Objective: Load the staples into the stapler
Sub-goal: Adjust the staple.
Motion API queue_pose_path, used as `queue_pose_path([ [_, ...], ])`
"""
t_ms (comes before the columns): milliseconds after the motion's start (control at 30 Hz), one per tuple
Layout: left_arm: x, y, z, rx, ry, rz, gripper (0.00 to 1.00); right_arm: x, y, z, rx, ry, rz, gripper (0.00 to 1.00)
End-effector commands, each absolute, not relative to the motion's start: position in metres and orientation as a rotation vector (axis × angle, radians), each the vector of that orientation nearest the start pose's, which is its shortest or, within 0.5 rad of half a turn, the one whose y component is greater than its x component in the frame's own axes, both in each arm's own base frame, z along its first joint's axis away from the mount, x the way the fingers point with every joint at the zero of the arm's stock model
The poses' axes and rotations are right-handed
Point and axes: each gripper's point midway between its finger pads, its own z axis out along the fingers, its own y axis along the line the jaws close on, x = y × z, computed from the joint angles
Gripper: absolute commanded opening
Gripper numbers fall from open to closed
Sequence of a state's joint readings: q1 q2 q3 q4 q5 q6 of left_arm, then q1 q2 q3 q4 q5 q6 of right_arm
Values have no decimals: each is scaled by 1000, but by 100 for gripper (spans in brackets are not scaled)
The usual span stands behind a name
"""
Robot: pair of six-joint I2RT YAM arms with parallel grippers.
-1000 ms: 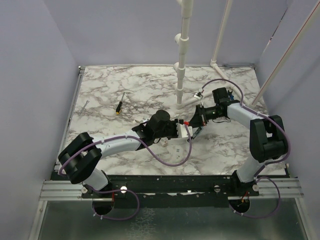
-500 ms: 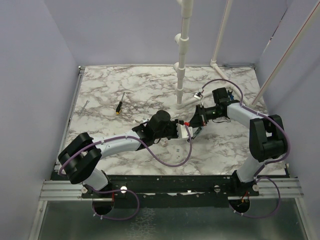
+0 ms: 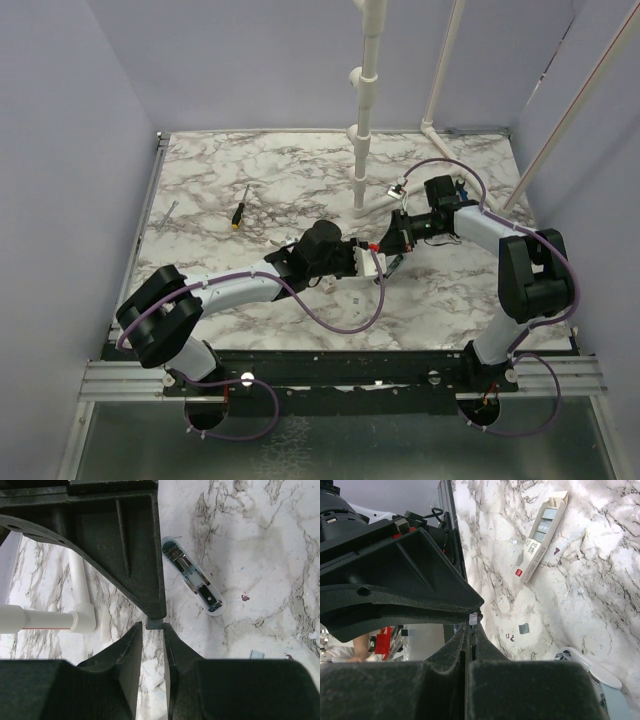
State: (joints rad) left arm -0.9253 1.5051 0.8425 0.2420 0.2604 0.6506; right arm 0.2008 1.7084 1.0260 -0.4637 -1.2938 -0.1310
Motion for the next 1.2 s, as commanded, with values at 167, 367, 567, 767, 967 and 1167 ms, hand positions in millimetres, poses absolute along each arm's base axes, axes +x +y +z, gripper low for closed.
queue_pose_path([
  [167, 252, -375, 158, 1526, 1258, -432, 17, 264, 223, 139, -732, 2130, 1734, 1],
  [367, 251, -376, 157, 1530, 1260, -444, 12, 265, 223, 140, -735, 2123, 1733, 6],
  [567, 251, -379, 158, 1517, 1278, -463, 7, 265, 223, 142, -731, 2119, 1745, 22],
  [767, 252, -377, 155, 1522, 1288, -457, 4, 266, 222, 147, -739, 2106, 1737, 34],
  [967, 248, -376, 150, 1531, 1297, -470, 3, 274, 208, 157, -726, 2075, 1705, 39],
  [1167, 245, -378, 149, 1498, 1361, -524, 3, 277, 193, 159, -729, 2066, 1646, 39],
])
